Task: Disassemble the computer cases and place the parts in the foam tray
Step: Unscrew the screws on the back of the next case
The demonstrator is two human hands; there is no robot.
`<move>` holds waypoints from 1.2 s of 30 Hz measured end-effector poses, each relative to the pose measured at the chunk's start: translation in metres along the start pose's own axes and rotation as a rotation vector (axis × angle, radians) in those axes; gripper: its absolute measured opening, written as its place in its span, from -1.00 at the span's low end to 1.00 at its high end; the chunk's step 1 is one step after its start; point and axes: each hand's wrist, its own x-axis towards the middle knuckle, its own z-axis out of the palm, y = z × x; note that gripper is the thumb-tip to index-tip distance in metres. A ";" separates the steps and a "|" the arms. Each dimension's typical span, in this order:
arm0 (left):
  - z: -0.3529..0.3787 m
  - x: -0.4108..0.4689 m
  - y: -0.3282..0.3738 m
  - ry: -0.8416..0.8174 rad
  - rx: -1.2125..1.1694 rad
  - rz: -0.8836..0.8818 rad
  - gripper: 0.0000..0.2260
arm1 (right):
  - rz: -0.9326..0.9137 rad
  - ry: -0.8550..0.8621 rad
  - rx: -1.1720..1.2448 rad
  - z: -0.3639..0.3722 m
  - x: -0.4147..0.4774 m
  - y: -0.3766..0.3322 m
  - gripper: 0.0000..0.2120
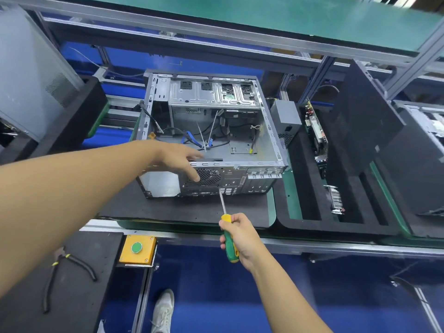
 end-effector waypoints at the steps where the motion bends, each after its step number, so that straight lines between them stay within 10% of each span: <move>1: -0.003 0.004 0.010 -0.014 0.025 0.001 -0.28 | -0.001 -0.005 0.001 0.000 0.000 0.000 -0.76; 6: 0.009 0.032 0.061 -0.078 0.184 -0.002 -0.29 | -0.008 -0.016 0.012 0.004 0.000 0.004 -0.80; 11: 0.020 0.043 0.059 0.091 0.250 0.019 -0.89 | -0.015 -0.003 -0.009 0.003 0.001 0.004 -0.83; 36: 0.023 0.048 0.052 0.122 0.122 -0.029 -0.81 | -0.032 0.033 -0.014 0.006 -0.002 0.004 -0.79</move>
